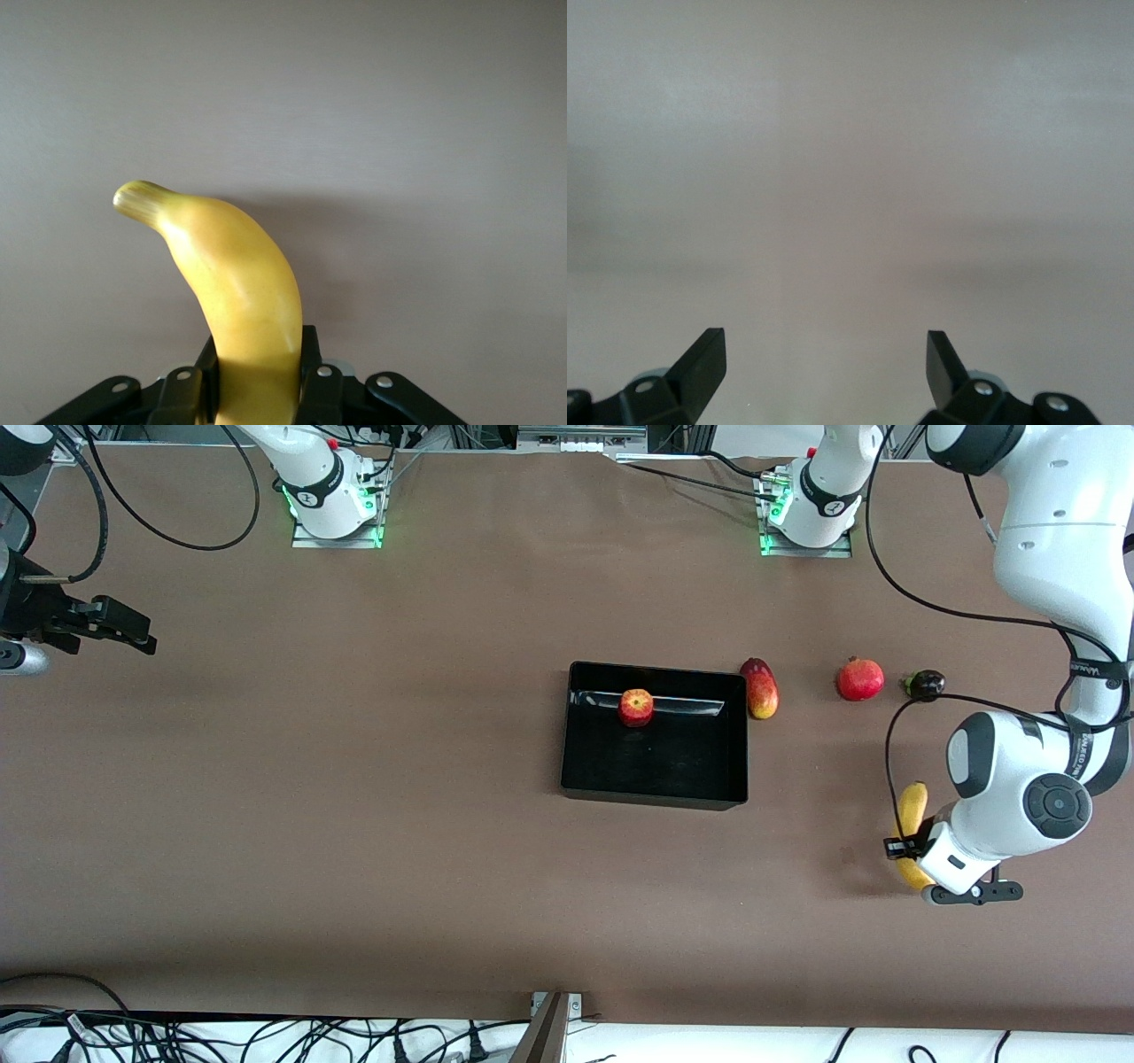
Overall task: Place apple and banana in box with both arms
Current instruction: 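Grasp the banana with the left gripper and lift it, then carry the banana over the black box with the left gripper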
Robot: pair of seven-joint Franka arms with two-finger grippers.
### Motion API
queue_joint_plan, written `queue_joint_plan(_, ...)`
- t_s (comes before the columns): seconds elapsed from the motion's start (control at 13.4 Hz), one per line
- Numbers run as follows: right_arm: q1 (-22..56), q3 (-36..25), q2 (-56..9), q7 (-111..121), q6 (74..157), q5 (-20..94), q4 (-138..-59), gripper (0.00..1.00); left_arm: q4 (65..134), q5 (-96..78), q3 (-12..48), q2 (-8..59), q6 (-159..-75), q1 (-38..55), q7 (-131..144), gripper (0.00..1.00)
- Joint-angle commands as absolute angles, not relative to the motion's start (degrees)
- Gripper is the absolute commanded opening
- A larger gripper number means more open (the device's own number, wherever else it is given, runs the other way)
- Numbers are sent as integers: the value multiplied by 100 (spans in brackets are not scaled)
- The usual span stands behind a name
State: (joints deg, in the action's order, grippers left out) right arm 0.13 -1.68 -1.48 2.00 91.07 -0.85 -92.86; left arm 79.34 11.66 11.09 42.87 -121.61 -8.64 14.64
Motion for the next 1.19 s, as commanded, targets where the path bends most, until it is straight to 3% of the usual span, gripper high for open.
queue_joint_plan(0.0,-26,-114,-123,132,9018,-62,-9229,100,8077,827,1090,3684,-11508,-380,2484,0)
queue_joint_plan(0.37,-26,-106,-123,132,9018,-62,-9229,100,8752,817,1661,2875,-11224,-72,4207,0)
queue_joint_plan(0.67,-26,-114,-123,132,9018,-62,-9229,100,9017,826,1670,2874,-11241,719,5298,0)
queue_joint_plan(1.12,-26,-114,-123,132,9018,-62,-9229,100,9351,791,1889,3154,-11443,1081,5669,0)
